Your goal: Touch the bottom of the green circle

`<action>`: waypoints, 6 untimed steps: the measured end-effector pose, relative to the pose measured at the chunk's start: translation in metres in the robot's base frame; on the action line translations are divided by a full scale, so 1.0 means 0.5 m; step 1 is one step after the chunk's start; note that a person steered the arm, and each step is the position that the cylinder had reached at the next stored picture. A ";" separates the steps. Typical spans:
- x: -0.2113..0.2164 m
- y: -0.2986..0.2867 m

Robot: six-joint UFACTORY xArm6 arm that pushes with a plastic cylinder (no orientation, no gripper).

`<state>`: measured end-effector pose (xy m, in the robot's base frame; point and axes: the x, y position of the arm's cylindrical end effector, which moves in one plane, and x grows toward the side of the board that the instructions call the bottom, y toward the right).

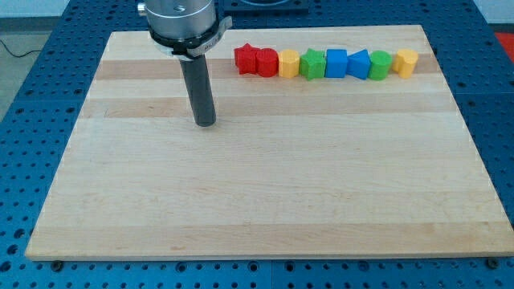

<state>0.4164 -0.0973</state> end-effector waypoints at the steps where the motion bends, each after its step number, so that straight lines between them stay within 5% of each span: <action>1: 0.006 0.009; 4: 0.012 0.449; 6: -0.047 0.618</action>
